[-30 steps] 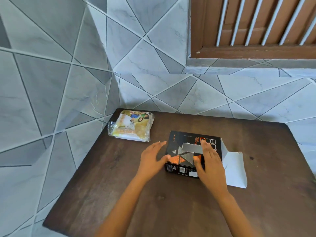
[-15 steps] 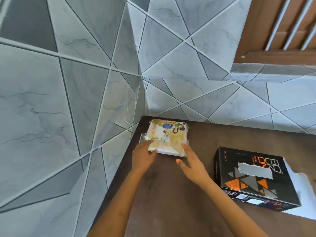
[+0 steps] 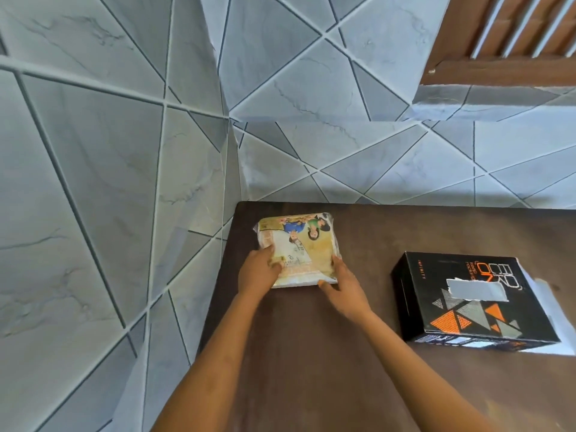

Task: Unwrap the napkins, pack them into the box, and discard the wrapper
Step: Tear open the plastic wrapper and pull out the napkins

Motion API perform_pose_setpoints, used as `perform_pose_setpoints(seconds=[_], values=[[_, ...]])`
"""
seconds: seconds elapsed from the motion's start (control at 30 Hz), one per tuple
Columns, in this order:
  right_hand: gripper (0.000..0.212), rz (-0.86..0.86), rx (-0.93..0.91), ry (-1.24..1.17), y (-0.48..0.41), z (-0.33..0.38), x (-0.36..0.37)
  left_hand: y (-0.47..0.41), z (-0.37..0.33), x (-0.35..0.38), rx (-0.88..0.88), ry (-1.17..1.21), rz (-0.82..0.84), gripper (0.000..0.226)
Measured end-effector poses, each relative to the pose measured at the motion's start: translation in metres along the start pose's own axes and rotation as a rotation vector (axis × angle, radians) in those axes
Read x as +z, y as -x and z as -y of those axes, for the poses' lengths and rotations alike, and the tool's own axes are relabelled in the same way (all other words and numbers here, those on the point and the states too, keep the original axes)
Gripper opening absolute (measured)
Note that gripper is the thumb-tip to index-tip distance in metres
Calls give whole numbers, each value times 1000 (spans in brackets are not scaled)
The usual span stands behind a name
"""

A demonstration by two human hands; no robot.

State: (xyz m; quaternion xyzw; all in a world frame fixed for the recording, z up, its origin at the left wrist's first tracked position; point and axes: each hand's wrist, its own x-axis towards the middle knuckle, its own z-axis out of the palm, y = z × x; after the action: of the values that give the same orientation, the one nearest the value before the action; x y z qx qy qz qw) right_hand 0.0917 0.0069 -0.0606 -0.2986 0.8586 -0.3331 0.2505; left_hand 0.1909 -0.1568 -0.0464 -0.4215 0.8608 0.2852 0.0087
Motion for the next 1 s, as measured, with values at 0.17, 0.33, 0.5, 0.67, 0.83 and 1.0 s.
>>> perform_pose_setpoints(seconds=[0.17,0.33,0.5,0.67,0.83,1.0], values=[[59,-66,-3,-44,38,-22,4,62,8,16,-26,93,-2,51],[56,-36,-28,-64,81,-42,2,120,12,31,-69,68,-7,49],[56,18,-91,-42,130,-66,-9,188,5,52,-149,-1,-20,46],[61,75,-153,13,192,-105,-28,274,-21,84,-250,51,1,43],[72,19,-173,93,236,-147,-59,337,-64,120,-188,20,60,34],[76,-126,-140,99,271,-170,-85,357,-104,144,-11,119,159,24]])
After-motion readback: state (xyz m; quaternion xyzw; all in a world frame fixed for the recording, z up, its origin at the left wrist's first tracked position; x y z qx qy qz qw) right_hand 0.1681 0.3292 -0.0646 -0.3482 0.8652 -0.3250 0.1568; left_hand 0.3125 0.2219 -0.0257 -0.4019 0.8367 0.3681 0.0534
